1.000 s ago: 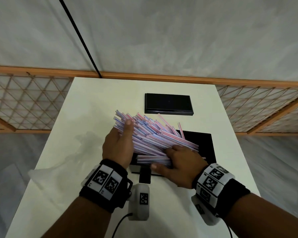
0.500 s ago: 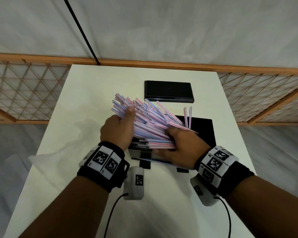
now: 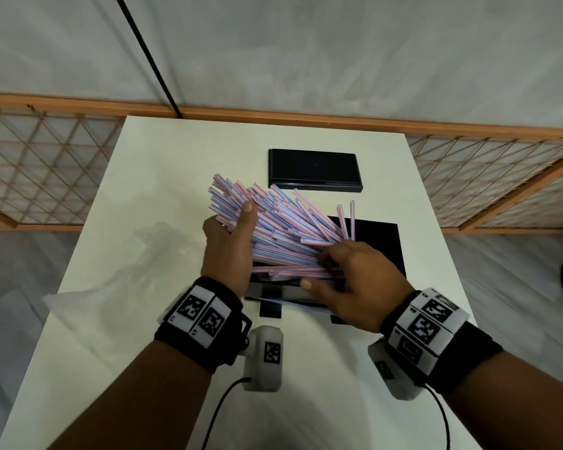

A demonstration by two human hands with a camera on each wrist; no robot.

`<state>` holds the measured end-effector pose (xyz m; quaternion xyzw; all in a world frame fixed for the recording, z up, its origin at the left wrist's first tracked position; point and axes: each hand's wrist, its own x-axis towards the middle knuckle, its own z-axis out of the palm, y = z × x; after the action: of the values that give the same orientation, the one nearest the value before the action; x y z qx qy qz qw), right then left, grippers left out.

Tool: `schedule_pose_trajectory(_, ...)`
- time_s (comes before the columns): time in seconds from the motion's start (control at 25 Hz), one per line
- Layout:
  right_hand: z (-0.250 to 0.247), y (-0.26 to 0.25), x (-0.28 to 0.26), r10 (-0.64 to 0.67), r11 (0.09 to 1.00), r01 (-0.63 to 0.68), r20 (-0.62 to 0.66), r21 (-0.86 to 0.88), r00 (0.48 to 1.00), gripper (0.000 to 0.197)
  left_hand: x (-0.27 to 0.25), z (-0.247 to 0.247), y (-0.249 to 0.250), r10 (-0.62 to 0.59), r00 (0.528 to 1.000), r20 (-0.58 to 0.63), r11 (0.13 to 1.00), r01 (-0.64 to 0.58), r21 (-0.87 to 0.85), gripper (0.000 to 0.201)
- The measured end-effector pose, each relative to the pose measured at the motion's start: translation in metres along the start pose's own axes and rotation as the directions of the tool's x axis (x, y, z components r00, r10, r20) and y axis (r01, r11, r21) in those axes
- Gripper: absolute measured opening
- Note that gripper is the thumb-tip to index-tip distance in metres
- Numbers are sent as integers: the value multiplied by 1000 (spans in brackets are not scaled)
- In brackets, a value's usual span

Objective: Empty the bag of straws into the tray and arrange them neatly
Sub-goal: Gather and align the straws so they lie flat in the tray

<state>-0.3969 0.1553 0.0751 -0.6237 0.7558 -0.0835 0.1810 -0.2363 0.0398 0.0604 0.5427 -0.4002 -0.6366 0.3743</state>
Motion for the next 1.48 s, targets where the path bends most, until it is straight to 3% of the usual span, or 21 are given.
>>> schedule_pose_trajectory(0.08, 4, -2, 0, 6, 1000, -4, 79, -19, 997, 80, 1, 2, -1, 19, 999, -31, 999, -20, -35, 86)
schedule_pose_trajectory(0.16, 9, -6, 0, 61, 989, -36, 174, -145, 983, 89, -2, 6, -2, 47, 998, -47, 999, -48, -11, 70)
schedule_pose_trajectory(0.32, 12, -12, 8, 147, 976, -110, 192, -190, 970, 109, 0, 1, -10, 109, 991, -74, 994, -108, 14, 47)
schedule_pose_trajectory(0.4, 11, -15, 12, 177, 974, -140, 217, -175, 960, 110, -2, -2, -7, 161, 982, -99, 982, -149, 116, 43)
schedule_pose_trajectory(0.48, 11, -20, 13, 167, 976, -130, 216, -174, 962, 106, -3, -6, -2, 199, 975, -99, 931, -156, 329, 41)
schedule_pose_trajectory(0.6, 8, -23, 10, 94, 993, -87, 100, -78, 991, 72, -2, -13, 5, 232, 971, -53, 842, -173, 511, 38)
schedule_pose_trajectory(0.68, 2, -18, 0, 64, 997, -62, -39, 35, 997, 60, -5, -14, 7, 254, 967, -28, 796, -193, 573, 44)
schedule_pose_trajectory(0.8, -1, -4, -11, 32, 999, -23, -290, 35, 956, 63, -5, -8, 1, 223, 972, -67, 889, -175, 423, 43)
schedule_pose_trajectory(0.84, -1, -2, -10, 52, 999, -53, -266, 6, 962, 69, -4, -6, -1, 158, 984, -83, 948, -128, 291, 52)
schedule_pose_trajectory(0.92, 1, -2, -6, 103, 992, -108, -79, -67, 992, 80, 0, -1, -2, 35, 996, -80, 999, -32, 36, 84)
schedule_pose_trajectory(1.0, 7, -3, -3, 105, 984, -96, 55, -149, 993, 79, 0, 2, -1, 10, 998, -68, 998, -14, -61, 103)
schedule_pose_trajectory(1.08, 6, -5, 1, 113, 981, -98, 83, -169, 990, 80, -1, 3, -1, 14, 999, -50, 995, -19, -95, 124)
schedule_pose_trajectory(1.12, 5, -7, 4, 121, 983, -106, 94, -151, 988, 84, -2, 4, -2, 26, 999, -40, 994, -30, -105, 123)
schedule_pose_trajectory(1.2, 6, -9, 10, 97, 991, -83, 128, -107, 987, 90, -2, 4, -6, 44, 999, 4, 996, -44, -74, 101)
schedule_pose_trajectory(1.32, 8, -15, 18, 90, 991, -68, 193, -119, 977, 95, -2, 3, -2, 72, 996, 55, 993, -77, 92, 80)
schedule_pose_trajectory(1.4, 8, -18, 23, 133, 986, -105, 229, -133, 964, 101, -1, 1, 2, 99, 995, -30, 981, -93, 171, 62)
schedule_pose_trajectory(1.48, 11, -19, 28, 139, 990, -126, 248, -68, 959, 95, 1, -2, 5, 128, 984, -124, 974, -101, 202, 43)
